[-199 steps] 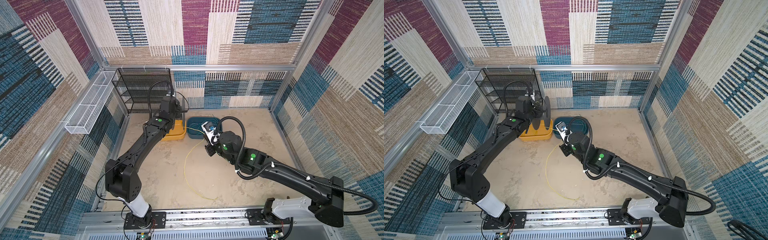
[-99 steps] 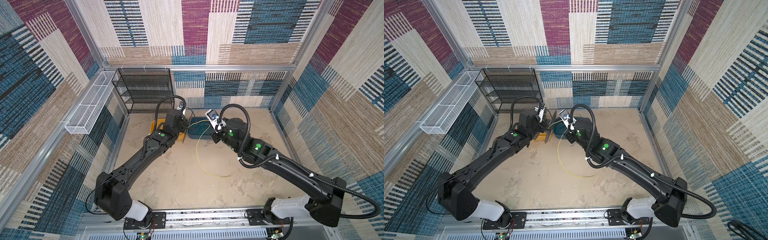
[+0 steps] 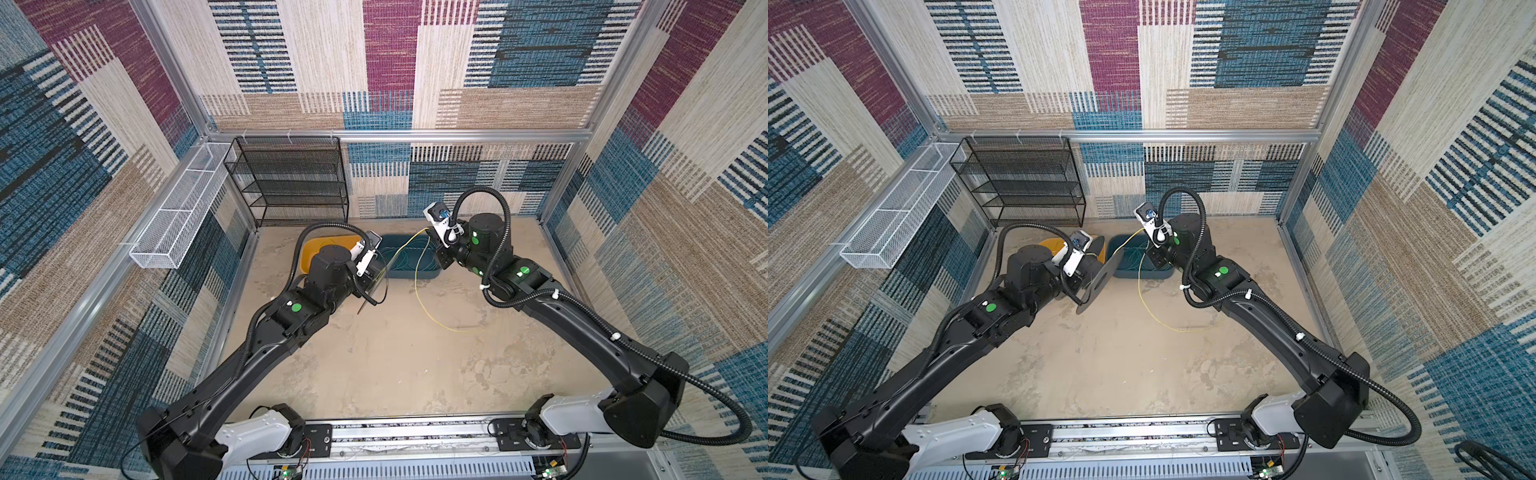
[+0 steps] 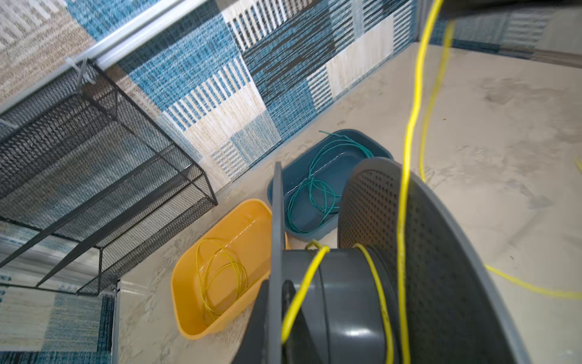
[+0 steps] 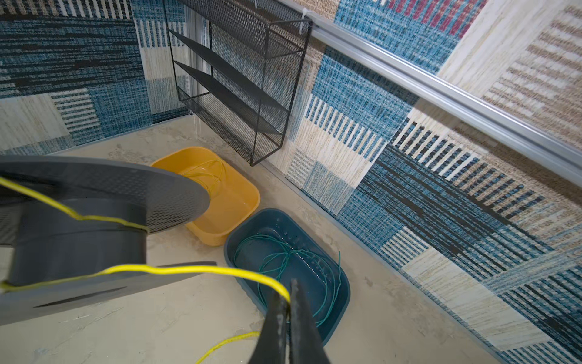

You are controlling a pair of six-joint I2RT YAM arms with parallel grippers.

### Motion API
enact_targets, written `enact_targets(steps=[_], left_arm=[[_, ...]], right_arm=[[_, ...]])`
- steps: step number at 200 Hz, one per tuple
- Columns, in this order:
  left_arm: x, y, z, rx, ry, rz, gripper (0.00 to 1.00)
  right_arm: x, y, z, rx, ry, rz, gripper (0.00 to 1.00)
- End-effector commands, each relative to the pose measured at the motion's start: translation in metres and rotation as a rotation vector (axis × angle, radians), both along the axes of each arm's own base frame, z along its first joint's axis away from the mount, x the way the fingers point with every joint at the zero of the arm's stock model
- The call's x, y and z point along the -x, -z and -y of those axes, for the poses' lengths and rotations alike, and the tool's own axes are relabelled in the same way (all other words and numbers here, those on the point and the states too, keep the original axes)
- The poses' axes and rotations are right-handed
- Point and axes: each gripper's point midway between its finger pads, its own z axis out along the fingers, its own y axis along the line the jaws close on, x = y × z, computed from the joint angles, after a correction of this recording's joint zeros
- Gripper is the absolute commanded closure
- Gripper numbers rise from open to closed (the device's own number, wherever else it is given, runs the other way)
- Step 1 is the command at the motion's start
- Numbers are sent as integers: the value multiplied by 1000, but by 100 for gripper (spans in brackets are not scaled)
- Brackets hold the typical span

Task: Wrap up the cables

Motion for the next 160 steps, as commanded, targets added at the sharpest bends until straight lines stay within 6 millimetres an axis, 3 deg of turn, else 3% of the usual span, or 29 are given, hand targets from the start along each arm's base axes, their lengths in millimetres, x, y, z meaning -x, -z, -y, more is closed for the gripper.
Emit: enact_targets(steps=[1, 32, 66, 101, 160], left_arm=[[37, 35, -10, -152, 103, -139, 100], [59, 17, -6, -78, 179, -131, 100], [62, -15, 1, 14, 208, -99, 100], [47, -43, 7, 70, 187, -70, 100], [11, -53, 4, 129, 73, -56, 100]], right_arm=[[-25, -16, 16, -93, 54, 47, 100], [-39, 20, 15, -109, 21, -21, 100], [-36, 74, 2, -131, -54, -124, 99], [-23, 127, -7, -203, -98, -230, 96], [9, 195, -30, -288, -190, -408, 91]])
